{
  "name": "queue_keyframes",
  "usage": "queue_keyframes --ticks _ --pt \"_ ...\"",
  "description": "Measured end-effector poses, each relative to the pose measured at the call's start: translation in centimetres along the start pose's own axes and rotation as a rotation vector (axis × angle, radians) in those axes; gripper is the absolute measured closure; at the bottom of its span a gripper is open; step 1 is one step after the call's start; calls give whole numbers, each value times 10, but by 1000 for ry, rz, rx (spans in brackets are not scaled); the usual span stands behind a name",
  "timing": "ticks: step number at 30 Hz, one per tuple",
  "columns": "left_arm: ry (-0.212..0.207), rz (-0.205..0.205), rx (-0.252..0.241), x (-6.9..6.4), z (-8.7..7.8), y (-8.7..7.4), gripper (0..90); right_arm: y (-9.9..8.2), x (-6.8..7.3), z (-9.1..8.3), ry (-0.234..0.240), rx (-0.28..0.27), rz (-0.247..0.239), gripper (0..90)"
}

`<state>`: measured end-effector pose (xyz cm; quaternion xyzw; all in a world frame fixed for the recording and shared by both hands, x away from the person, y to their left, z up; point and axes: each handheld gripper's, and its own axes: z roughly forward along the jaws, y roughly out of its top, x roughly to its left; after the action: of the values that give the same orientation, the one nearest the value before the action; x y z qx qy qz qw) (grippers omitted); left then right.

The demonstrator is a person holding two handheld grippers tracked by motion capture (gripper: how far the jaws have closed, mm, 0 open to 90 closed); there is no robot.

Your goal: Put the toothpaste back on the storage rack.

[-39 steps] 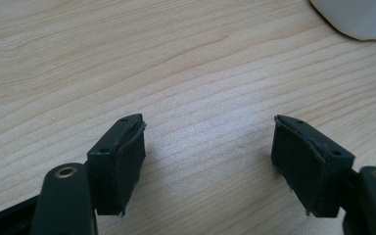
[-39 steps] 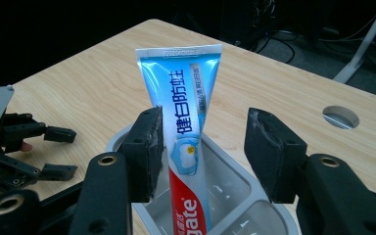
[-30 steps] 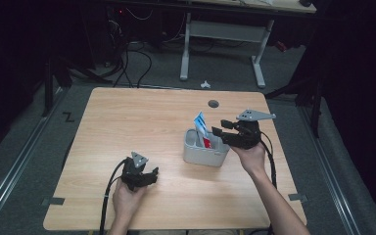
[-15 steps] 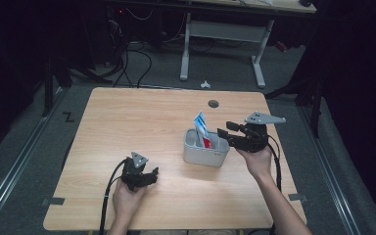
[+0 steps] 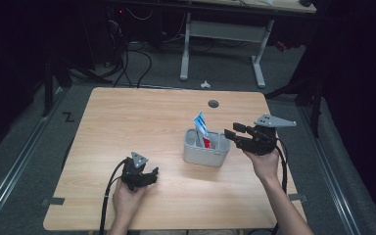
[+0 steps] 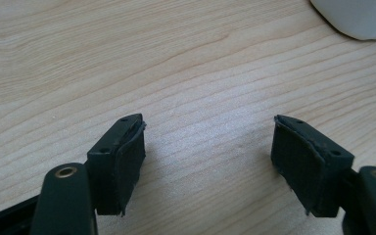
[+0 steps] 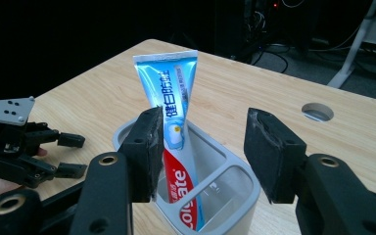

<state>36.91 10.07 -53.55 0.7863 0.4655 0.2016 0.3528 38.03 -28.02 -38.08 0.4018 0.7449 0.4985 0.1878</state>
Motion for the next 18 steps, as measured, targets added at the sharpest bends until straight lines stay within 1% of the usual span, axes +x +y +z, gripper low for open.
queue_keyframes --ticks 6,12,18 --pt "0 -1 0 0 0 0 291 -4 -4 -10 -11 -8 5 498" --pt "0 -1 0 0 0 0 291 -11 -13 -22 -21 -25 36 501" --pt "0 -1 0 0 0 0 291 -19 -20 -29 -31 -26 58 500"
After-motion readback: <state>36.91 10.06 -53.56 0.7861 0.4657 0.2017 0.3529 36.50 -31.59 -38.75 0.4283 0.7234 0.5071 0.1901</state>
